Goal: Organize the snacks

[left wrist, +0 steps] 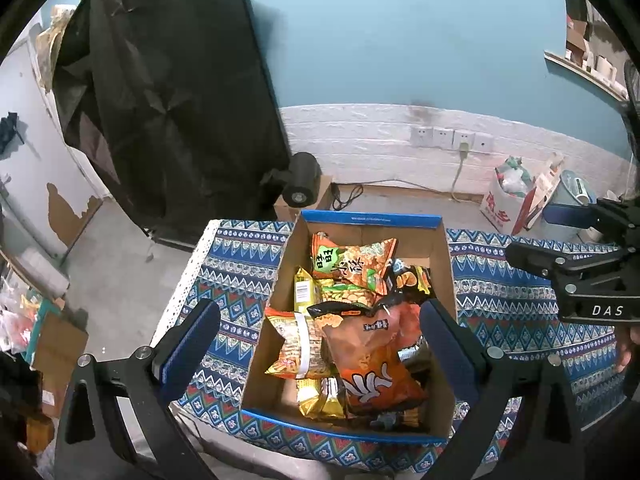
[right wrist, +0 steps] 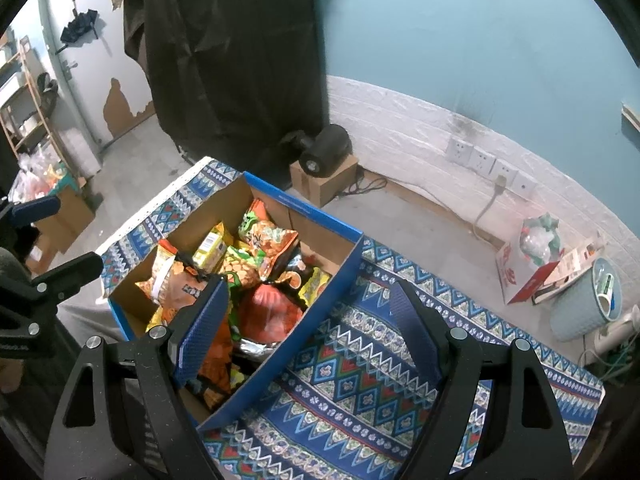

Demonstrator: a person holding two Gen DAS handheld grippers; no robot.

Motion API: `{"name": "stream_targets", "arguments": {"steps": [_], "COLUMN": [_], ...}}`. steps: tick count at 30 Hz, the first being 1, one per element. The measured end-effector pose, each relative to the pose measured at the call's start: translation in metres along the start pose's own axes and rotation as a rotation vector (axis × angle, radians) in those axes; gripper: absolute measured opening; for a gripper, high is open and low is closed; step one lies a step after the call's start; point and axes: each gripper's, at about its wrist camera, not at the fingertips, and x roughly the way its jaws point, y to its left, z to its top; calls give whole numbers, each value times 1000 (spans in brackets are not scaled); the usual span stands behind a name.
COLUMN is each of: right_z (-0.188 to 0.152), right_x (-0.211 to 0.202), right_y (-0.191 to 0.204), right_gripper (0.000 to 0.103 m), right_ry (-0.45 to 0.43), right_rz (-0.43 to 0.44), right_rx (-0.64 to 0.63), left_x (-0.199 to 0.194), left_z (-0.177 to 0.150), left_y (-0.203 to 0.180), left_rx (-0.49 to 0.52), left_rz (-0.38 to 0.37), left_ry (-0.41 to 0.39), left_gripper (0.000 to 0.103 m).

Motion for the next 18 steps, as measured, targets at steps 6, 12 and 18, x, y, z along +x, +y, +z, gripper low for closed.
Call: {"name": "stream_targets", "arguments": {"steps": [6, 12, 18], "right_z": [-2, -1, -1], "right_x": [3, 4, 4], "right_y": [1, 2, 2], "right_gripper": [82, 82, 82], "right_ry": [13, 12, 11], "right_rz": [-5, -6, -6], "right_rx": [-6, -4, -5], "left_x": [2, 2, 1], "left_z": [-1, 0, 0], "left_y": [0, -1, -1], "left_rx": [6, 14, 14], "left_rz": [9, 15, 17], "left_ry": [13, 6, 9], "left_gripper": [101, 101, 101]}}
